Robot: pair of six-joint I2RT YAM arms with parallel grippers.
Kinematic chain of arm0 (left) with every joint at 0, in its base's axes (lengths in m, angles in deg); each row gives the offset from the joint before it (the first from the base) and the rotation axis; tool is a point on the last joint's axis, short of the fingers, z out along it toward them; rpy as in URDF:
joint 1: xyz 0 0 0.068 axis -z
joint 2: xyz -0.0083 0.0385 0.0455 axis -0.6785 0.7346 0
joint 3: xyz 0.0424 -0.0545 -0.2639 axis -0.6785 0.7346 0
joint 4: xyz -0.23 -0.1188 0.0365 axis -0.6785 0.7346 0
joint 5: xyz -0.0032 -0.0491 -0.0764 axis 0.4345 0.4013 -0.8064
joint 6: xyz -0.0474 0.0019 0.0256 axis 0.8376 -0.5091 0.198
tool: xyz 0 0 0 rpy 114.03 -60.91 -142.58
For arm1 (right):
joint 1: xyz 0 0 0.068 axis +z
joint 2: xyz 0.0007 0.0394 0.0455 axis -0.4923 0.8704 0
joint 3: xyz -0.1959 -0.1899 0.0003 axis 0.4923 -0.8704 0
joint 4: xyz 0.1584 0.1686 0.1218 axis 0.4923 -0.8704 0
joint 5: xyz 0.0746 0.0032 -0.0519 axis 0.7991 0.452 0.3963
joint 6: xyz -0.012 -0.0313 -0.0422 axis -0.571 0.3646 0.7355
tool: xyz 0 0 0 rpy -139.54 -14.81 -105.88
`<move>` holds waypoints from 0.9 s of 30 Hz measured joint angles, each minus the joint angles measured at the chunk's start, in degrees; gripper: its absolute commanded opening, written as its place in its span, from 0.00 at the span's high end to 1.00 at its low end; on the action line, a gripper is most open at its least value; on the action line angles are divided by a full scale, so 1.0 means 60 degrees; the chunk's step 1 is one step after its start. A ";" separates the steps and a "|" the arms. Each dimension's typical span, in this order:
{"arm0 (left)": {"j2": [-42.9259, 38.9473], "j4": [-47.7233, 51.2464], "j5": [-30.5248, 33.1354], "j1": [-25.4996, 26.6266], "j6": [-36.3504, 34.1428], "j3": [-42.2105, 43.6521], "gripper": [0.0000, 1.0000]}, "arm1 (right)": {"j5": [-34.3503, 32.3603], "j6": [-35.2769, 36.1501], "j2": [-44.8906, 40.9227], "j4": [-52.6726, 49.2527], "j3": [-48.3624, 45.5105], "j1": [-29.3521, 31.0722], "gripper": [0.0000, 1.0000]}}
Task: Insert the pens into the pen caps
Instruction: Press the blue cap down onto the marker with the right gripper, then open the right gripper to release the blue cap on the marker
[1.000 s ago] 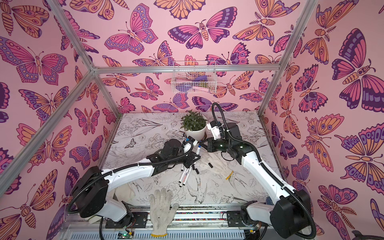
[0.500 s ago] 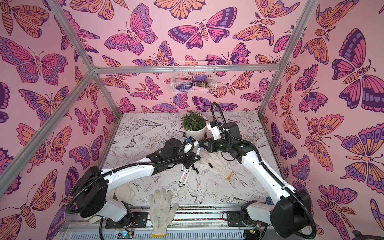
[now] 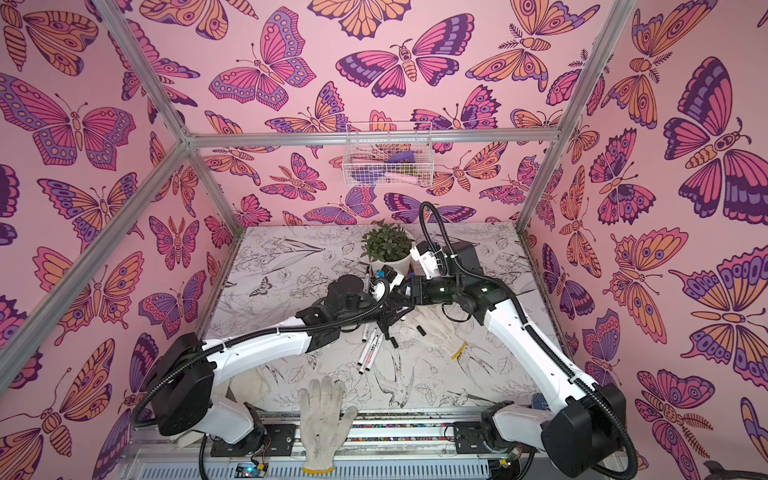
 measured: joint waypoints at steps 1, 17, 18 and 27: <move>0.0004 -0.0051 0.0004 0.0007 0.0000 0.0000 1.00 | 0.0011 -0.0091 -0.0004 0.0058 0.0000 -0.0022 0.60; 0.0197 -0.0346 -0.0033 0.0007 -0.0007 0.0007 1.00 | -0.0171 -0.0827 -0.0237 0.0681 0.0146 -0.0645 0.66; 0.0200 -0.0346 -0.0036 0.0007 -0.0007 0.0007 1.00 | -0.0229 -0.0849 -0.0237 0.0721 0.0153 -0.0667 0.68; 0.0200 -0.0353 -0.0058 0.0007 -0.0040 0.0080 1.00 | -0.0313 -0.0969 -0.0237 0.0849 0.0157 -0.0685 0.87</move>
